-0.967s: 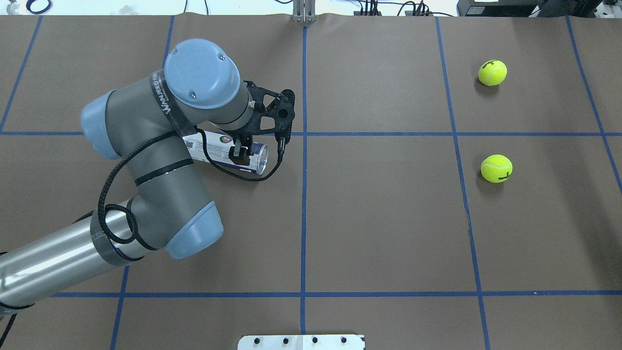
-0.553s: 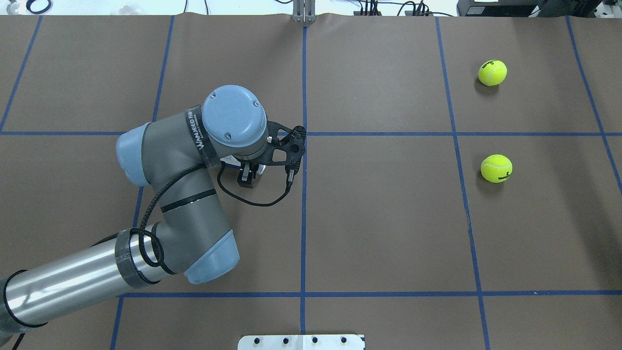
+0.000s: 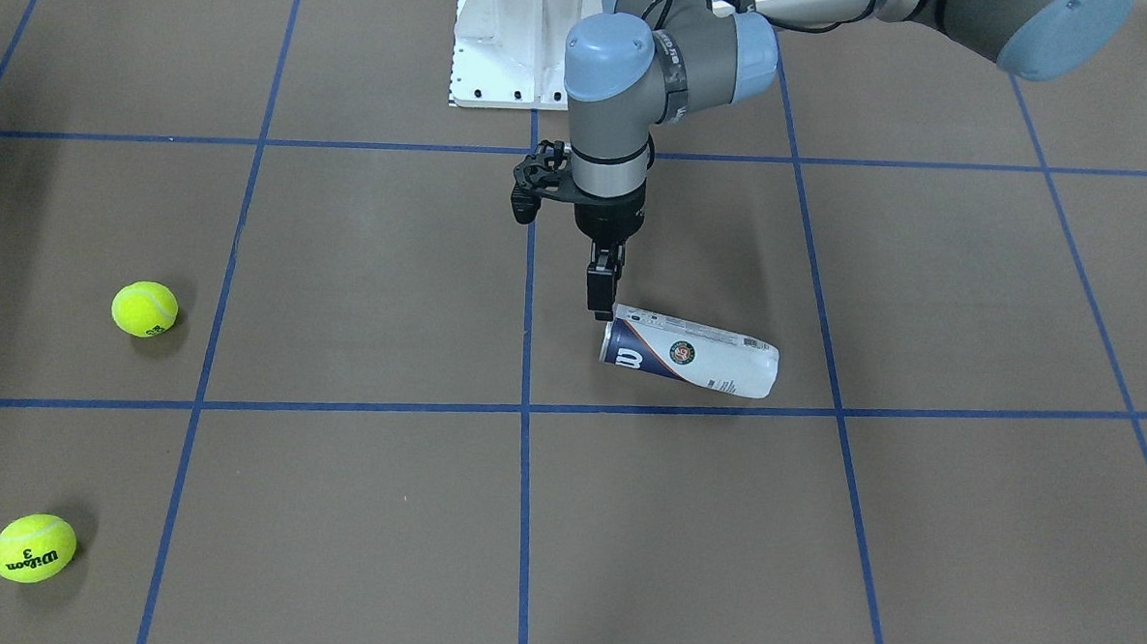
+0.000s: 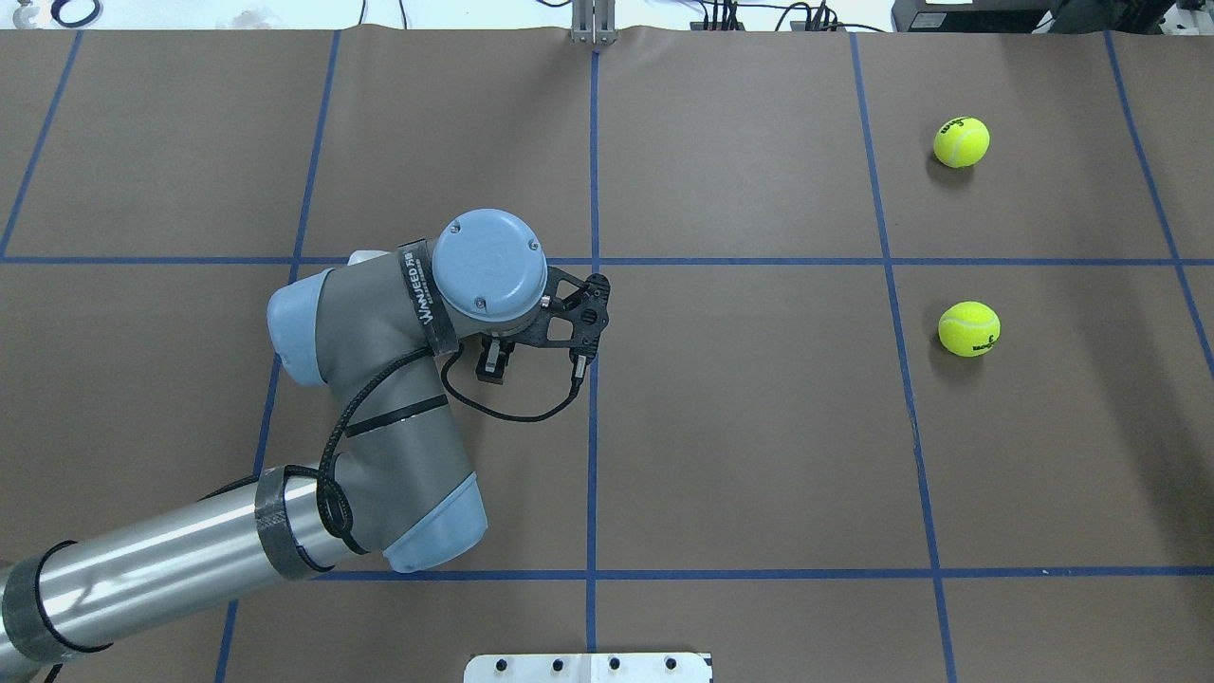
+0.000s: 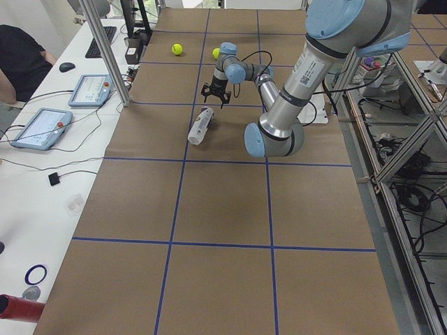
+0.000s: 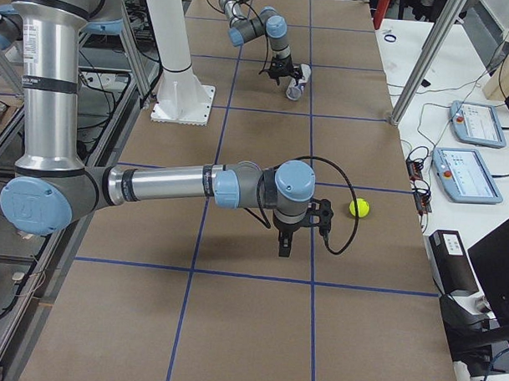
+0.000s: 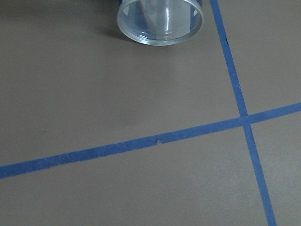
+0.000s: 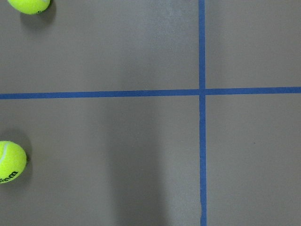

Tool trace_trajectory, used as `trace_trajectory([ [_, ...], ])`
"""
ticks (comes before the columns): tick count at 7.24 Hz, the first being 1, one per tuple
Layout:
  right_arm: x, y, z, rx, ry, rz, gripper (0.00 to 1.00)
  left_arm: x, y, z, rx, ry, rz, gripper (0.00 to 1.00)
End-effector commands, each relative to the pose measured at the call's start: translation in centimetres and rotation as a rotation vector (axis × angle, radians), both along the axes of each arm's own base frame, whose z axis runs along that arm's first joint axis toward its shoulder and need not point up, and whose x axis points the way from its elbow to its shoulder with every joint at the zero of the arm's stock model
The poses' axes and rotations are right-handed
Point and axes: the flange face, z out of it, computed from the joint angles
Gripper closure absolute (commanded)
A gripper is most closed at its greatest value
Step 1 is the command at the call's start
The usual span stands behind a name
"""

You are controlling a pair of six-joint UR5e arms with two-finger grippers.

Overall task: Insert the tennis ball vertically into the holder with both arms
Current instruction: 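Lower the left gripper over the can's open end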

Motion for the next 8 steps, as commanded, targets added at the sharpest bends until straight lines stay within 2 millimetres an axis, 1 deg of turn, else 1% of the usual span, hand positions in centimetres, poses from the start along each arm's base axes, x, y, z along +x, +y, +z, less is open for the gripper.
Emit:
trace_trajectory([
  [1,0.0,0.0,0.0,0.001,0.001,0.000,0.01,1.1,-1.0,0.5,0.033,0.025,-0.027,0.06],
  [2,0.0,0.0,0.1,-0.002,0.002,0.000,0.01,1.8,-1.5,1.3,0.046,0.033,-0.035,0.05],
  [5,0.0,0.0,0.0,0.001,0.001,0.000,0.01,1.8,-1.7,1.5,0.051,0.035,-0.037,0.04],
  [6,0.0,0.0,0.0,0.002,0.002,-0.001,0.01,1.7,-1.8,1.5,0.051,0.035,-0.038,0.02],
  [8,0.0,0.0,0.0,0.002,0.002,-0.001,0.00,1.5,-2.0,1.8,0.053,0.031,-0.044,0.01],
])
